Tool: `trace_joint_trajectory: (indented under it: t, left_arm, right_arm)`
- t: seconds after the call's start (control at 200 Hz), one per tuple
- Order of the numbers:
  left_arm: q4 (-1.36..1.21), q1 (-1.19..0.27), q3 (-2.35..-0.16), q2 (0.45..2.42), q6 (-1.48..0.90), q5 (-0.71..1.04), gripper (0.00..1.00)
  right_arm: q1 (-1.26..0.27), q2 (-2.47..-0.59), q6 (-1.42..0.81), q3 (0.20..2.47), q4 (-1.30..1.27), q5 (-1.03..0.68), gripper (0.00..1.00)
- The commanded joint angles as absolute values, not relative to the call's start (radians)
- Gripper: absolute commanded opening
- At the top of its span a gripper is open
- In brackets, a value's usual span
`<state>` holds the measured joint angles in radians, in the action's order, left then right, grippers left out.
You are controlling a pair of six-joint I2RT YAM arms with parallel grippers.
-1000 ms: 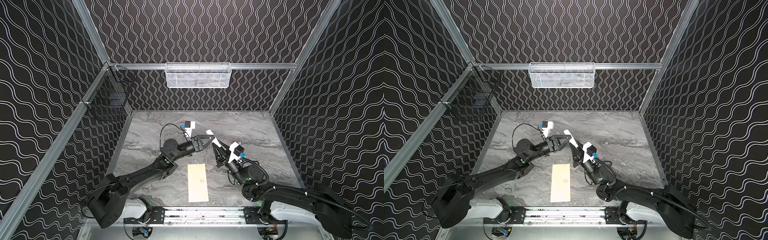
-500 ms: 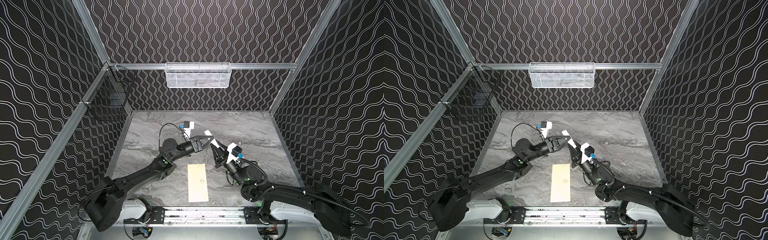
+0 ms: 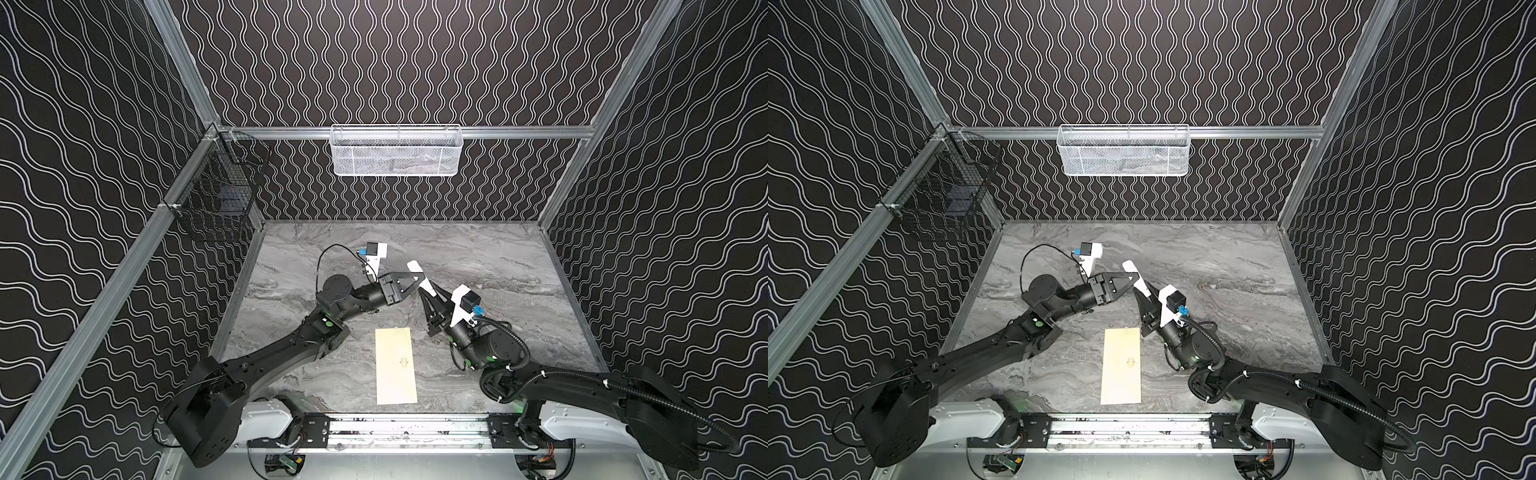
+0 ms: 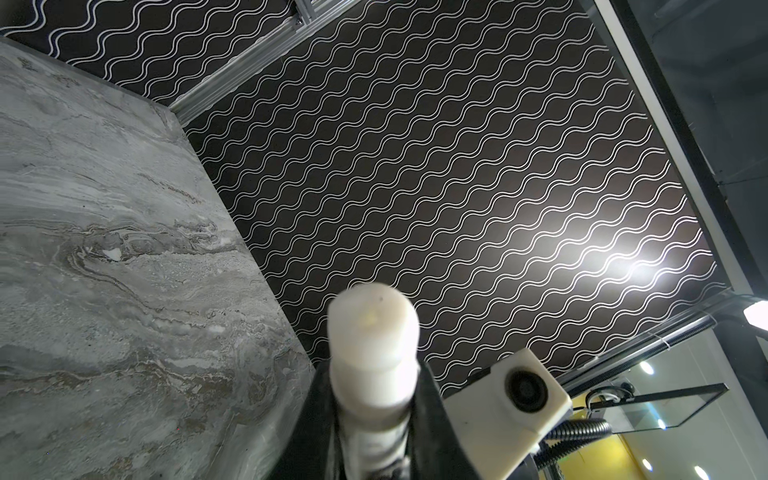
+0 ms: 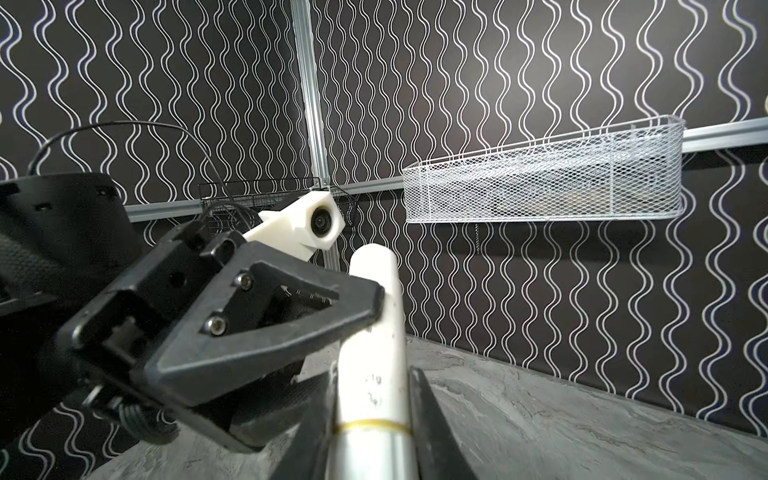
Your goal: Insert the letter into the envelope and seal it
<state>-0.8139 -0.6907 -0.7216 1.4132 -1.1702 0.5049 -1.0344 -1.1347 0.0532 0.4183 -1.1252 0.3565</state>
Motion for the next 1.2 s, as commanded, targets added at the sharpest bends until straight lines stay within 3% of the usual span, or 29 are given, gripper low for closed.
trace_joint_trajectory:
  t: [0.0, 0.16, 0.26, 0.33, 0.505, 0.626, 0.951, 1.196]
  left_arm:
    - [-0.842, -0.682, -0.738, 1.39, -1.103, 0.514, 0.08]
    - [-0.728, -0.667, -0.767, 1.39, -1.008, 0.581, 0.02]
    - [-0.697, -0.652, -0.765, 1.385, -0.956, 0.627, 0.0]
    - [-0.645, -0.637, -0.775, 1.375, -0.902, 0.661, 0.0]
    - [-0.492, -0.611, -0.801, 1.354, -0.754, 0.778, 0.0]
    - [-0.503, -0.603, -0.804, 1.358, -0.725, 0.869, 0.0]
    - [-0.712, -0.603, -0.777, 1.404, -0.835, 0.93, 0.0]
    - [-0.753, -0.609, -0.765, 1.407, -0.859, 0.922, 0.0]
  right_arm:
    - [-1.037, -1.085, -0.074, 0.441, -0.908, 0.331, 0.26]
    - [-1.023, -0.99, -0.268, 0.54, -0.5, 0.296, 0.53]
    - [-0.984, -0.915, -0.341, 0.568, -0.329, 0.169, 0.59]
    - [-0.922, -0.865, -0.371, 0.574, -0.26, -0.029, 0.62]
    - [-0.682, -0.849, -0.477, 0.575, -0.247, -0.591, 0.55]
    - [-0.598, -0.874, -0.506, 0.603, -0.247, -0.789, 0.56]
    - [-0.563, -0.931, -0.529, 0.599, -0.396, -0.935, 0.62]
    - [-0.572, -0.997, -0.568, 0.614, -0.488, -0.963, 0.53]
